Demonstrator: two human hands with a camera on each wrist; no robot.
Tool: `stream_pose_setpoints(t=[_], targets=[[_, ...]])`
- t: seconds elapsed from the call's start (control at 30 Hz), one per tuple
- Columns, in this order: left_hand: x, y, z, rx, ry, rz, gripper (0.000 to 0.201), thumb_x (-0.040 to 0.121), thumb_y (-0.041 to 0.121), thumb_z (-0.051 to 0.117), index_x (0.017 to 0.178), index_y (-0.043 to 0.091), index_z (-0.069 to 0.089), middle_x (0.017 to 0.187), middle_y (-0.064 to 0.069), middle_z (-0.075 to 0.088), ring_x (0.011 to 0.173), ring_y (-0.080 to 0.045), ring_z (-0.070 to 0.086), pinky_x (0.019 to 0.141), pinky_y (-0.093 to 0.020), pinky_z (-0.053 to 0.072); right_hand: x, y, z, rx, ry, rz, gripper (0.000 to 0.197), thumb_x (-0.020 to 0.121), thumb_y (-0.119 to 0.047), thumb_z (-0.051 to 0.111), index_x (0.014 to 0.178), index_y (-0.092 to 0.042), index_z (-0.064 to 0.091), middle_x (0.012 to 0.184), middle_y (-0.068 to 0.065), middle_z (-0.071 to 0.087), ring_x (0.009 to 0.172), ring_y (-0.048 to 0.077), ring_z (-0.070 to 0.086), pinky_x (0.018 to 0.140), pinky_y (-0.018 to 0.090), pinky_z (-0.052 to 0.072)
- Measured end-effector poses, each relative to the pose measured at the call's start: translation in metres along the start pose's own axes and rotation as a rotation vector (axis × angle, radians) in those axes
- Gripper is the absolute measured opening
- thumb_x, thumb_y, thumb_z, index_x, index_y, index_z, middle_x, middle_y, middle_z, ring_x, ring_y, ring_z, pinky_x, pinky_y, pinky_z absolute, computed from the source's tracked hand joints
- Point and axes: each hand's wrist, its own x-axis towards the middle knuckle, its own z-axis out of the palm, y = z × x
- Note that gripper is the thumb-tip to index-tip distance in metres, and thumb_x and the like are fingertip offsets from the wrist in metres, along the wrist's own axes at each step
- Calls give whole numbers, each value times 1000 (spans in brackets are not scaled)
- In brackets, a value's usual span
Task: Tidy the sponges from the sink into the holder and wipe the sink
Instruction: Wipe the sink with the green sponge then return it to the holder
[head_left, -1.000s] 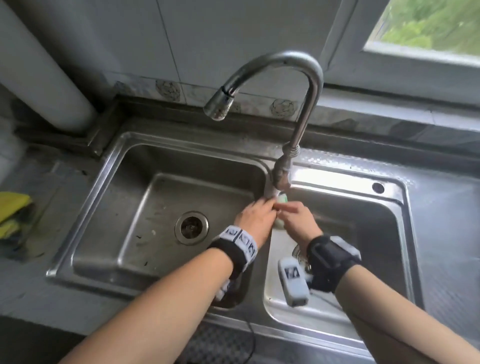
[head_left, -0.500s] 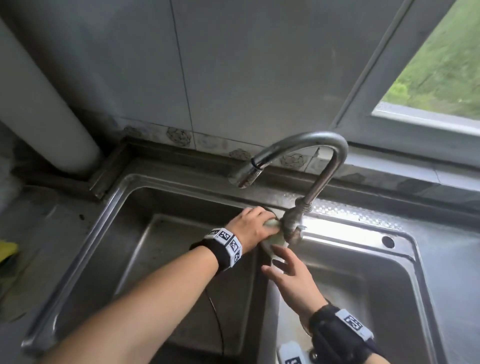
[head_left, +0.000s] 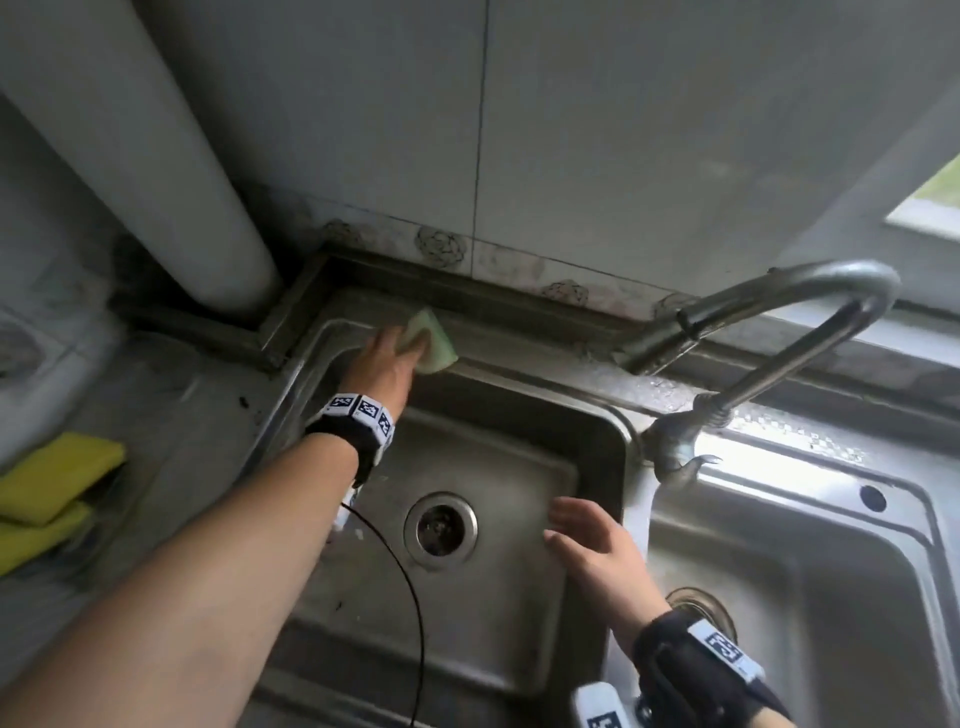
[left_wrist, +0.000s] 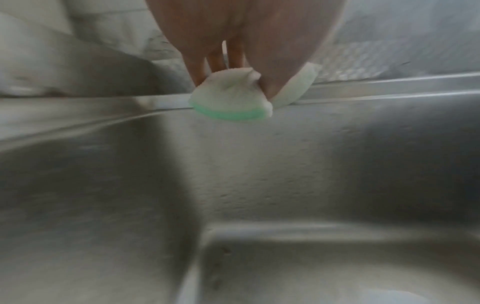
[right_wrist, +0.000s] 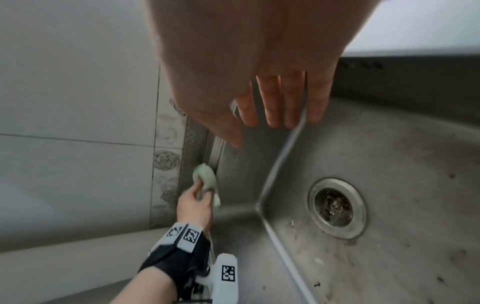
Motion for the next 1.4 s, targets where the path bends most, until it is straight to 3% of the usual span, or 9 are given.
stream_pose_setpoints(t=[0.17, 0.33, 0.5, 0.6, 0.73, 0.87, 1.13, 1.27, 1.4], targets=[[-30, -43, -15, 66, -83, -201, 42, 89, 17, 49, 131, 16, 52, 141, -19, 40, 128, -39, 38, 103, -44, 39, 2, -10, 37, -3, -82, 9, 27, 82, -9, 68, 106, -20, 62, 108, -4, 67, 96, 7, 64, 76, 17, 48], [-113, -10, -22, -152, -266, -146, 43, 81, 27, 53, 123, 28, 61, 122, -4, 58, 111, -29, 47, 97, -37, 43, 9, -22, 74, 4, -144, 72, 34, 83, -11, 65, 117, -15, 61, 109, 8, 68, 86, 16, 64, 73, 28, 50], [-171, -19, -63, -272, -208, -168, 46, 74, 35, 57, 120, 40, 59, 120, 5, 61, 110, -21, 53, 94, -38, 46, 10, -58, 141, 86, -220, 9, 26, 85, -11, 66, 110, -16, 63, 91, 9, 69, 68, 19, 63, 66, 31, 55], [-188, -51, -94, -314, -99, -264, 48, 73, 35, 58, 121, 35, 59, 122, 3, 58, 111, -22, 52, 94, -37, 48, 6, -88, 190, 95, -308, -20, 21, 86, -4, 62, 107, -3, 68, 88, 14, 69, 68, 21, 64, 63, 26, 57], [-196, -107, -141, -262, 68, -359, 43, 75, 33, 63, 117, 23, 61, 126, 0, 55, 114, -23, 51, 99, -37, 45, 1, -134, 252, 129, -412, -87, 24, 86, -3, 62, 109, 0, 68, 93, 19, 68, 75, 24, 61, 67, 28, 56], [-194, -168, -171, -179, 137, -492, 36, 78, 36, 63, 112, 24, 62, 125, 0, 54, 113, -22, 51, 96, -36, 46, -9, -169, 298, 133, -499, -145, 30, 86, -12, 62, 115, -8, 63, 87, 3, 64, 79, 18, 59, 70, 31, 49], [-177, -207, -138, -76, -42, -537, 42, 79, 36, 64, 118, 20, 62, 129, -6, 54, 116, -26, 50, 98, -41, 46, -6, -146, 307, 43, -523, -71, 28, 84, -12, 65, 112, -13, 61, 103, 7, 62, 78, 18, 59, 66, 32, 47], [-173, -209, -119, -74, -65, -511, 42, 82, 35, 62, 117, 12, 64, 135, -9, 50, 120, -28, 48, 99, -43, 46, 1, -144, 313, 31, -520, -37, 32, 85, -10, 64, 116, -13, 63, 96, 1, 64, 84, 17, 60, 74, 34, 48], [-170, -216, -107, -34, -116, -493, 36, 86, 35, 55, 111, 11, 65, 136, -12, 48, 120, -34, 47, 98, -46, 45, 4, -145, 331, 24, -518, -45, 37, 84, -9, 62, 121, -13, 64, 110, -2, 63, 99, 16, 58, 86, 35, 49]])
